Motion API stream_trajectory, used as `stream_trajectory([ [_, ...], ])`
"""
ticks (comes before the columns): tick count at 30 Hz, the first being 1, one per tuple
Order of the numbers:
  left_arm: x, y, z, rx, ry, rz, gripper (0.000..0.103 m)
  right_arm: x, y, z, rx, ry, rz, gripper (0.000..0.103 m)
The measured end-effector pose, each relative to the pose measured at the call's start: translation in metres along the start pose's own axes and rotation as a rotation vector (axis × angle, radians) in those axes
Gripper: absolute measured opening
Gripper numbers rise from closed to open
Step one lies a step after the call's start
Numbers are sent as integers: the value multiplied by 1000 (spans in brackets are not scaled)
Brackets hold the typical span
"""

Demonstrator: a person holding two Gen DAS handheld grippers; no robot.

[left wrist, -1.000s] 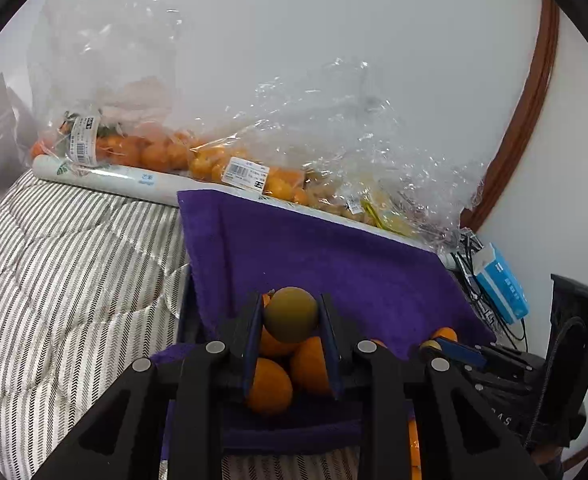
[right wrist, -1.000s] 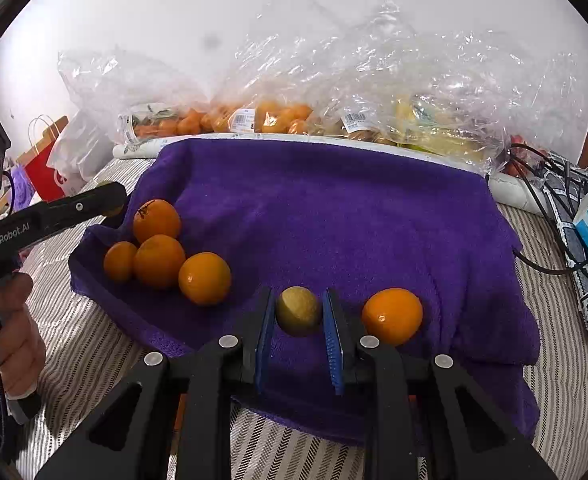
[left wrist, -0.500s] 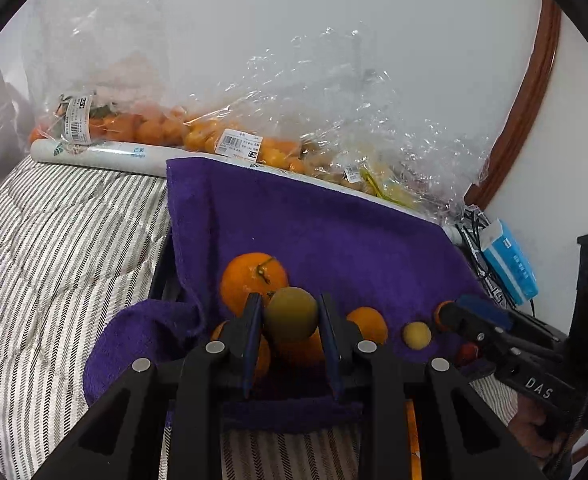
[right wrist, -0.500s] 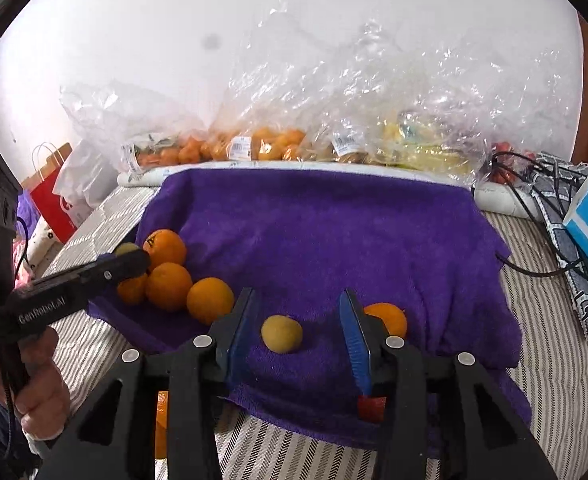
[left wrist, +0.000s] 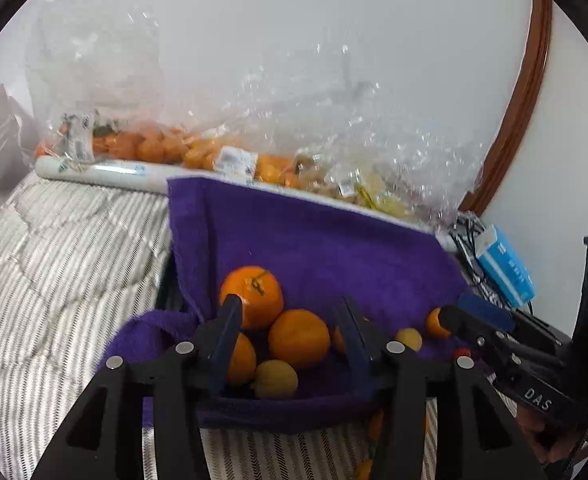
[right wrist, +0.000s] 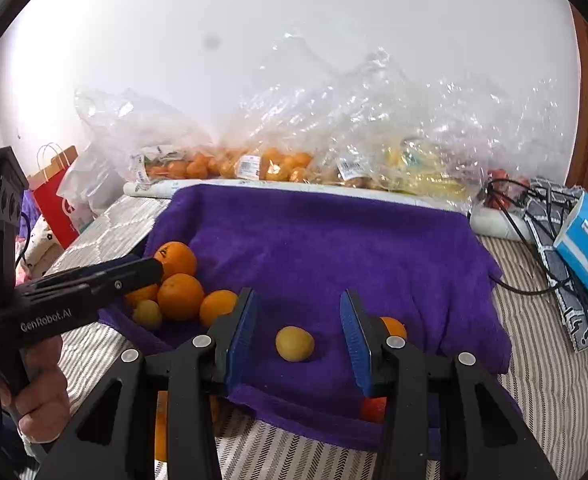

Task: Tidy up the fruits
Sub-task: 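Open the left tool to release its yellow-green fruit onto the towel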

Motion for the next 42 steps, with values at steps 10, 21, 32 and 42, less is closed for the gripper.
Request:
stream_trajectory([
  [10, -19, -8, 24, -26, -29, -31, 52, -33, 5, 22, 7, 7, -23, 44],
  [21, -45, 4, 50, -7, -63, -37, 54, -34, 52, 54, 38, -30, 94, 44],
  [32, -55, 2, 52, -21, -47, -47, 54, -13, 71, 58, 35, -13, 184, 44],
  [42, -52, 6, 49, -1, -46, -40, 54, -2, 74, 59, 115, -61, 203, 35],
])
Point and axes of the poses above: each gripper's, at about its wrist camera, not at the fingertips, and x roughly the way its jaws point, z to its left, y to its underside, the point moved 10 cm from there along x, roughly the way its jaws point, and after that the axes turned 10 degrees about -z, right-handed, at the moved point
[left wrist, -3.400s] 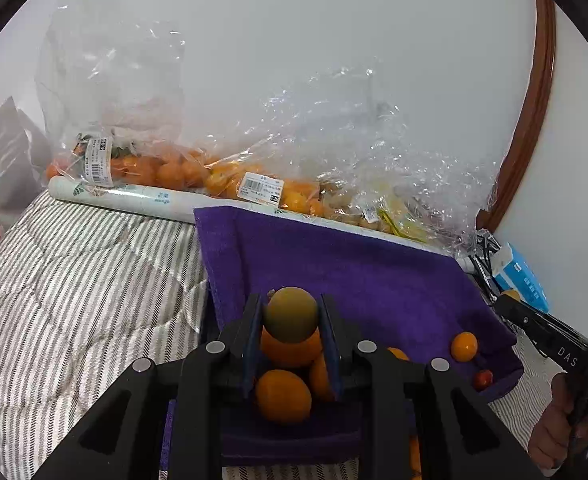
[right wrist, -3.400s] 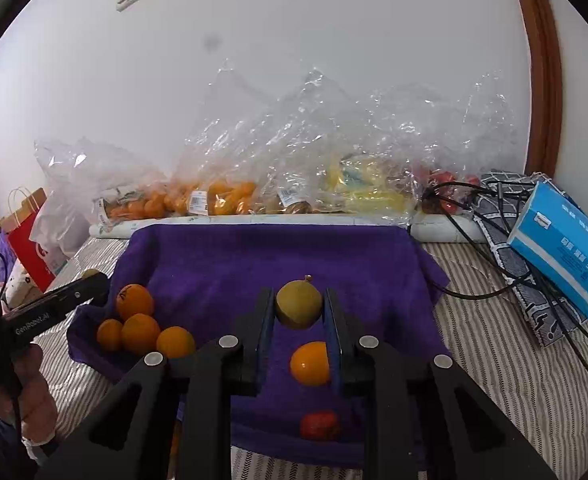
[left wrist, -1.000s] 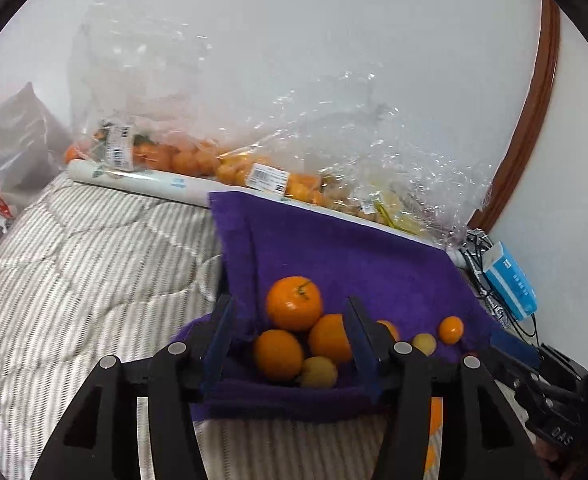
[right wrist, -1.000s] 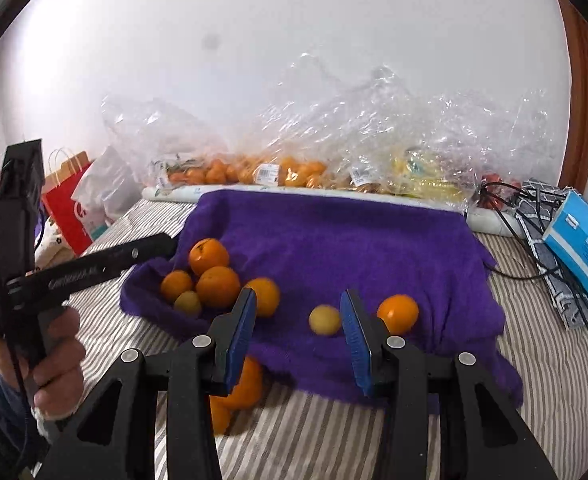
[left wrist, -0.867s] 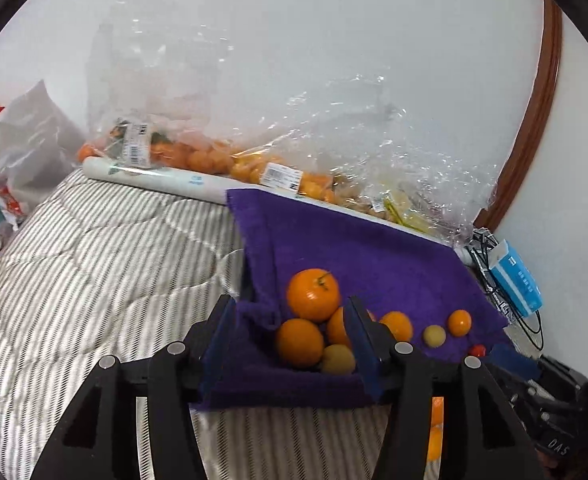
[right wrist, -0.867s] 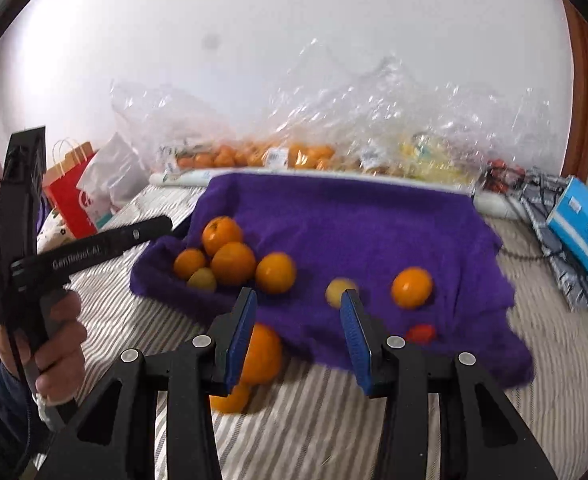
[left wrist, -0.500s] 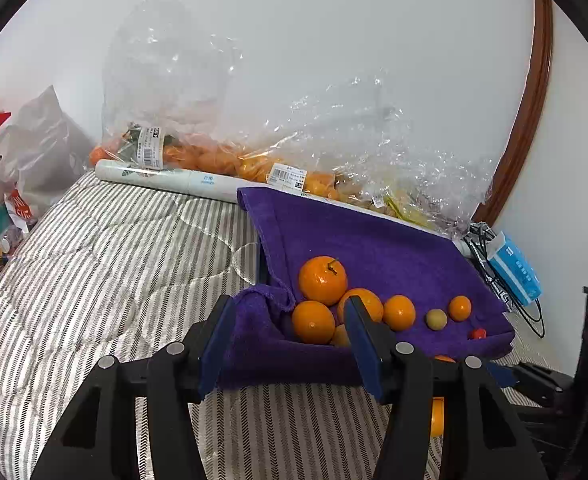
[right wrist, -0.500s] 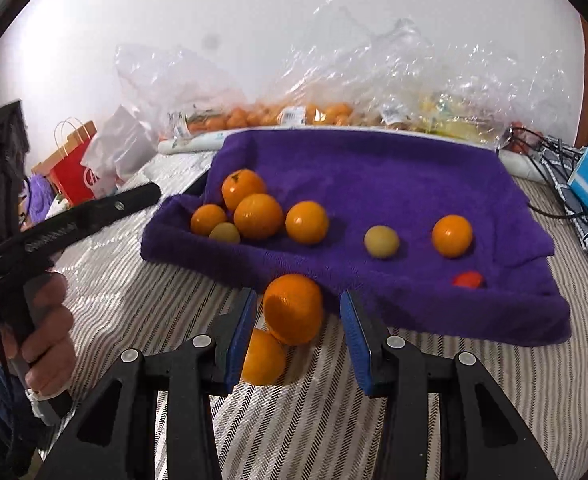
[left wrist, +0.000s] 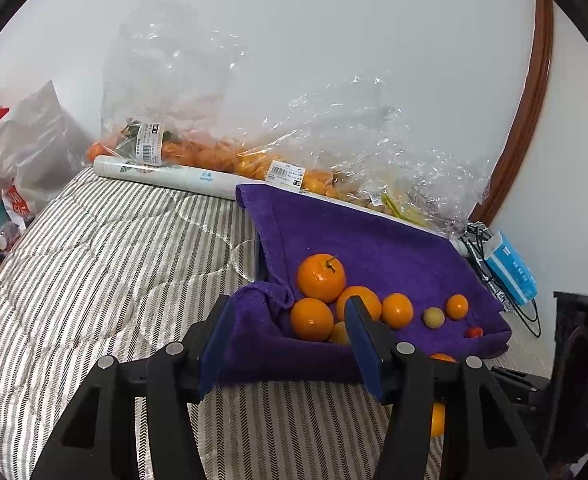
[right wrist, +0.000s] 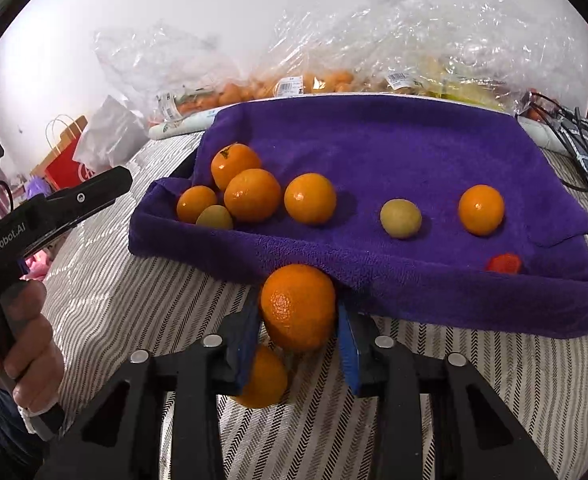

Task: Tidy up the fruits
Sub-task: 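Open the left tool to release its yellow-green fruit onto the towel, then grasp an orange on the bed with the right tool while the left tool grasps an oval orange fruit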

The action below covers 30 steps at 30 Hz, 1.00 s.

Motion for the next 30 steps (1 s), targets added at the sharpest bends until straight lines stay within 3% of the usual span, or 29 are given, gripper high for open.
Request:
stream_trajectory([
  [3, 2, 2, -2, 5, 5, 8, 54, -12, -7, 0, 27, -14, -36, 35],
  [8, 2, 7, -7, 32, 15, 12, 55, -39, -20, -6, 12, 38, -111, 35],
  [12, 2, 17, -21, 61, 78, 46, 54, -65, -15, -26, -25, 133, -150, 35],
  [17, -8, 42, -56, 170, 166, 89, 55, -90, 6, -63, -41, 252, -154, 35],
  [20, -13, 61, -75, 223, 206, 141, 55, -100, 18, -82, -38, 282, -153, 35],
  [25, -21, 82, -95, 166, 268, 221, 59, -109, 28, -103, -51, 323, -170, 35],
  [30, -12, 90, -110, 148, 225, 241, 62, -113, 24, -109, -33, 284, -195, 35],
])
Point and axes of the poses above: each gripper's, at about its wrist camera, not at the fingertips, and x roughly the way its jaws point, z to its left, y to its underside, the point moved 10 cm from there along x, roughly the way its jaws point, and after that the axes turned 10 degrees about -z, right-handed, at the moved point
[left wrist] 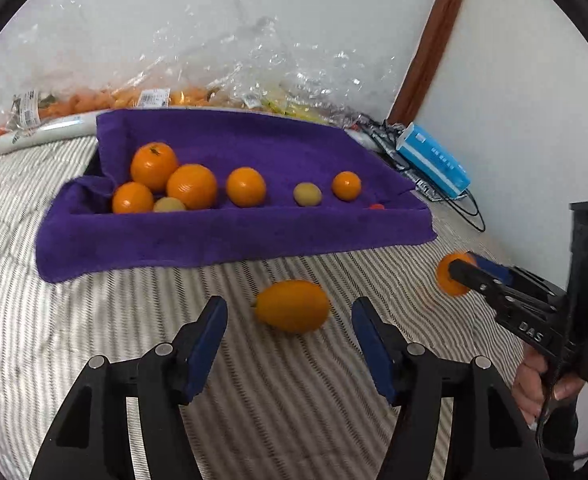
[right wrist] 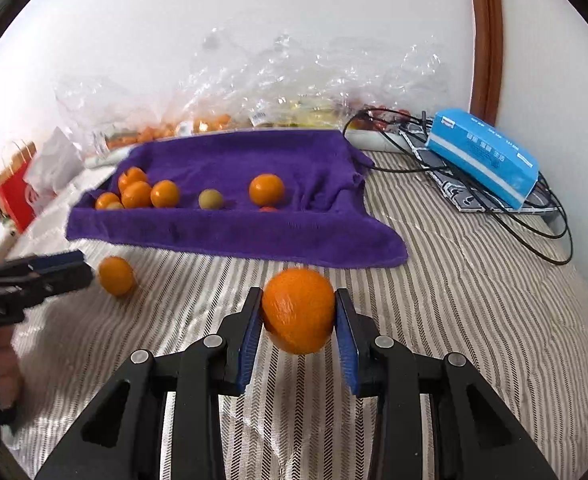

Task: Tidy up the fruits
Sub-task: 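Grasp an orange on the bed with the right tool while the left tool grasps an oval orange fruit, then lift and carry the orange and the oval fruit over the towel with both tools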

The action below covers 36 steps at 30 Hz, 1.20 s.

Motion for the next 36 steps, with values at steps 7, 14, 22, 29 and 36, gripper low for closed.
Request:
stream_trajectory([
  [7, 22, 8, -5, 27, -139, 53, 61, -3, -4, -1, -42, -18, -22, 30],
  [14, 23, 8, -4, 29, -173, 47, 45, 3, 2, 7, -36, -98, 23, 25],
  [22, 14, 1, 9, -93, -133, -11, 45, -39, -18, -37, -1, -101, -68, 33],
  [29, 16, -1, 5, -99, -106, -19, 45, -15, -1, -40, -5, -121, 26, 45],
  [36, 15, -3, 3, -109, -85, -31, 45, 19, 28, -30, -83, -77, 185, 47],
])
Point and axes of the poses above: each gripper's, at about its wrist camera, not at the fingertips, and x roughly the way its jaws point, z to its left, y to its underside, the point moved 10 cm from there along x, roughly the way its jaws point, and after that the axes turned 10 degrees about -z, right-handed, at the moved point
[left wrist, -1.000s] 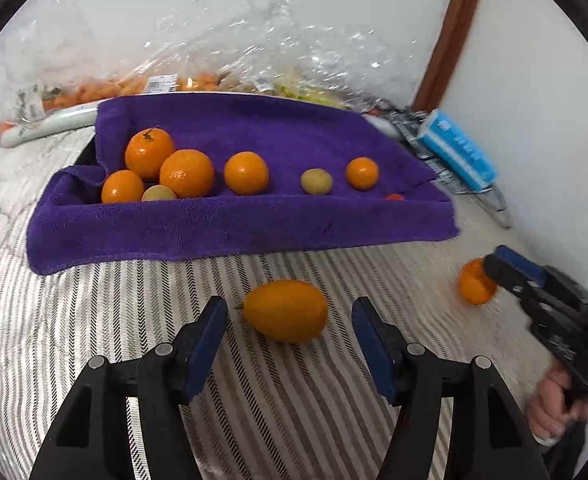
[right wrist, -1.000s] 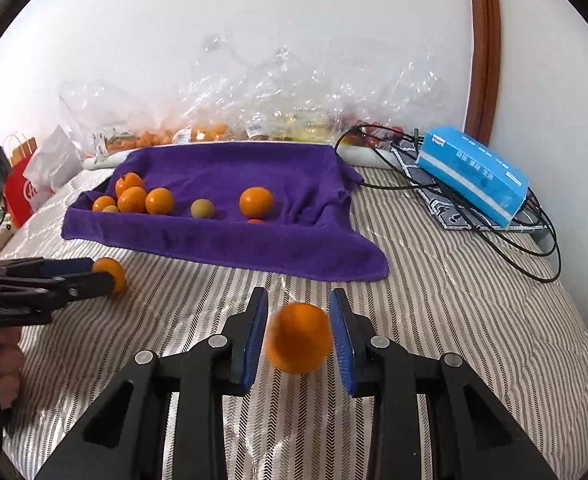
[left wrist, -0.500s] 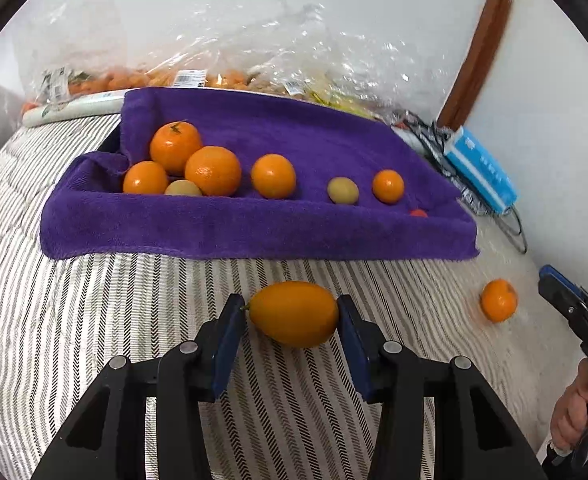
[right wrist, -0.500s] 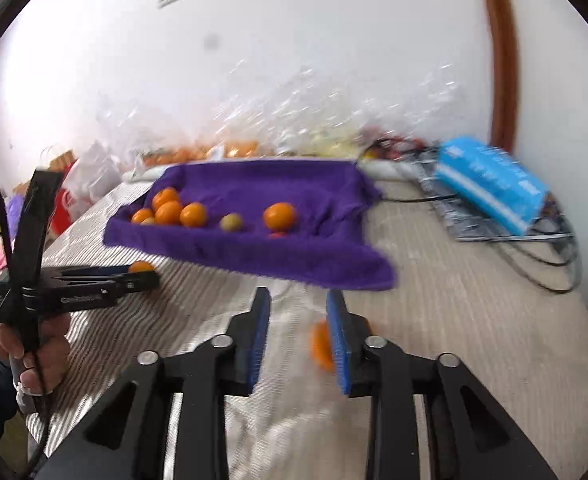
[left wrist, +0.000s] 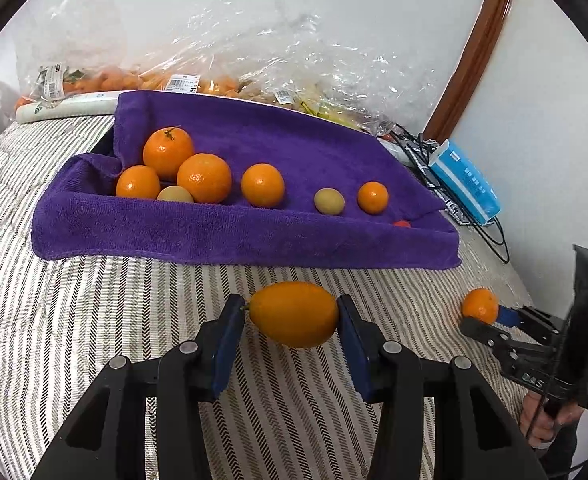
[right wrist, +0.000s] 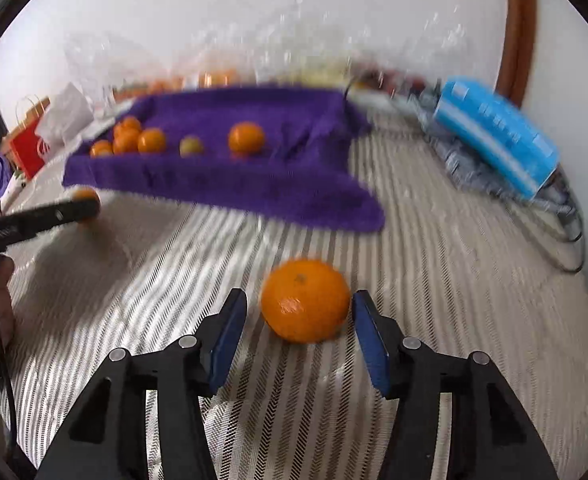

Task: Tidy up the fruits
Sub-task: 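Lift and carry the orange and the oval fruit over the towel with both tools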

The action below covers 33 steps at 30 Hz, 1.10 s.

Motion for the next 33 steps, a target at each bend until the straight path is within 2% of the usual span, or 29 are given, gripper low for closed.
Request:
stream_trajectory([
  [2, 0, 1, -1, -1, 8, 1, 45, 0, 0, -2, 8, -2, -1, 44],
  [11, -1, 0, 1, -36, 18, -10, 45, 0, 0, -4, 32, -21, -6, 44],
  [16, -2, 0, -5, -16, 41, -13, 45, -3, -2, -14, 112, -54, -27, 43],
  [20, -4, -1, -5, -20, 45, -20, 45, -10, -7, -13, 114, -57, -66, 43],
  [23, -5, -2, -7, -15, 52, -25, 45, -14, -9, -17, 118, -26, -89, 43],
  [28, -8, -3, -9, -9, 64, -38, 45, -27, -12, -25, 125, 74, -142, 43],
  [33, -14, -3, -16, 20, 81, -58, 45, -38, -6, -16, 232, 38, -148, 43],
])
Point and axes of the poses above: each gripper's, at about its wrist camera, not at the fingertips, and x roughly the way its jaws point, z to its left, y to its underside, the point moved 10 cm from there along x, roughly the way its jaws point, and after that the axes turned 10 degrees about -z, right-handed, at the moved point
